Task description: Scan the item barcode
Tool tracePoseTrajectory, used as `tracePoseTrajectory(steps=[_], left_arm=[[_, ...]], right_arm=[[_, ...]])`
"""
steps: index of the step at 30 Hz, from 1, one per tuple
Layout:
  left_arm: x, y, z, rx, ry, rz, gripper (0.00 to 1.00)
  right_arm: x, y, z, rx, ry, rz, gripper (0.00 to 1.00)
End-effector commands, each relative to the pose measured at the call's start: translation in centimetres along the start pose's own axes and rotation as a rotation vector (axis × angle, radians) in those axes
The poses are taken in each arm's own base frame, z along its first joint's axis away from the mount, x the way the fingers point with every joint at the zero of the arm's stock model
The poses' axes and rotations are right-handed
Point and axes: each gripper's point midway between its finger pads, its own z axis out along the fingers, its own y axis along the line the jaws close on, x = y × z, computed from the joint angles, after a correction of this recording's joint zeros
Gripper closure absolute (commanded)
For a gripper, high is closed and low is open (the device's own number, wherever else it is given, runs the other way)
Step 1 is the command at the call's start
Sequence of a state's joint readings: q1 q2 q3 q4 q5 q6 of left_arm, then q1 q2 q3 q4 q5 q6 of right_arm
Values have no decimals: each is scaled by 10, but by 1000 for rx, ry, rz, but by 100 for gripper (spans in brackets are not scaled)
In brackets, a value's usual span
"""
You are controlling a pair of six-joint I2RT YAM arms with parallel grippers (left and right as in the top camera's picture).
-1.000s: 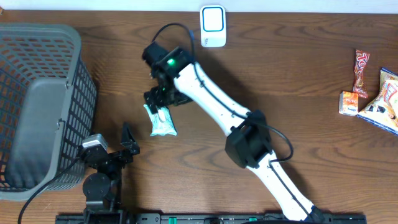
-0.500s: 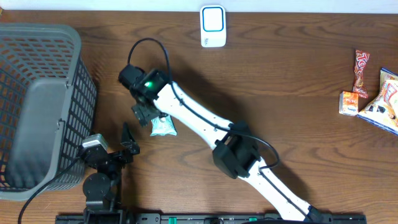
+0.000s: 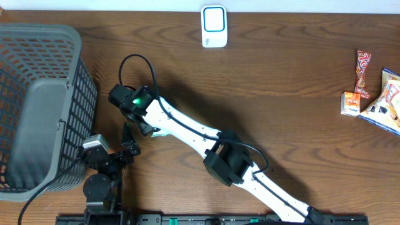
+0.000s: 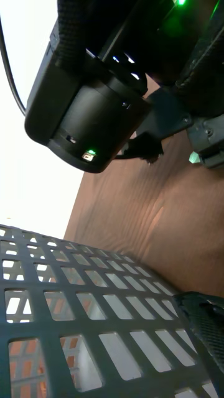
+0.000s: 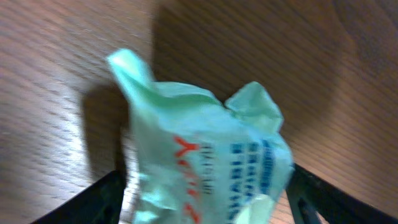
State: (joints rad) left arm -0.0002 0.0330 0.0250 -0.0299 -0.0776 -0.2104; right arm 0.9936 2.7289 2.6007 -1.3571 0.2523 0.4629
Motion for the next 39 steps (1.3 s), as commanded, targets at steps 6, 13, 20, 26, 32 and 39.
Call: tracePoseTrajectory(steps=[6,13,20,26,32,39], left_arm=[[17,7,1,-27,50,2,2],[17,7,1,-27,50,2,2],[17,7,1,-27,50,2,2],[17,7,1,-27,50,2,2],[17,7,1,-27,50,2,2],[17,7,1,-27,50,2,2]], right_arm=[[24,-19,49,122,103,12,66],[31,-27,49,136,142,-11,69],[48,-40,45,-45,313,-84,82],[52,-66,24,-437,466,-61,83],[30,-103,4,-840,409,5,78],[-6,-176,-16,-1182,200,191,73]])
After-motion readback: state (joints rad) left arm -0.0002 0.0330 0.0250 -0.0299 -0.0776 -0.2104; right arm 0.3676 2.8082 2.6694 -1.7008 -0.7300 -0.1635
